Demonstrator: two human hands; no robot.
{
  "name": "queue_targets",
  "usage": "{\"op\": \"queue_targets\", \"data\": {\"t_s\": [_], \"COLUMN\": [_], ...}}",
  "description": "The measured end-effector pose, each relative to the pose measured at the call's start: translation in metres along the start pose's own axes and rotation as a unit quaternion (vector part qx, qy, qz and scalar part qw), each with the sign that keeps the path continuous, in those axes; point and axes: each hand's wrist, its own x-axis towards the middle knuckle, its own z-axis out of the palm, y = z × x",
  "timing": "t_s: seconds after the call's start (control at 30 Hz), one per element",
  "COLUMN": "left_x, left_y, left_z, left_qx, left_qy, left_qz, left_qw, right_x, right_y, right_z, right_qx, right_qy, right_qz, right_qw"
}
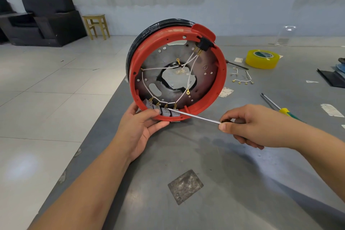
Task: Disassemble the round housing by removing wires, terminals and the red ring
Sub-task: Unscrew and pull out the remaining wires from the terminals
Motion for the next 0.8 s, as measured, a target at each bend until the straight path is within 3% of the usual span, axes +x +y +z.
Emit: {"op": "queue_targets", "data": {"t_s": [0.43, 0.8], "left_x": [0.0, 0.002], "left_y": [0.003, 0.003], "left_z": [0.002, 0.0], "left_qx": [-0.005, -0.005], "left_qy": [0.009, 0.023], "left_qz": [-0.014, 0.0], "left_qw": [1.0, 1.0], "right_x": [-0.004, -0.003], "right_y": [0.001, 0.006], "right_z": [0.01, 0.033], "right_qx": [-0.244, -0.277], "right_qy": [0.101, 0.125], "right_qz": [-0.035, -0.048], "right_qw": [0.964, 0.952]}}
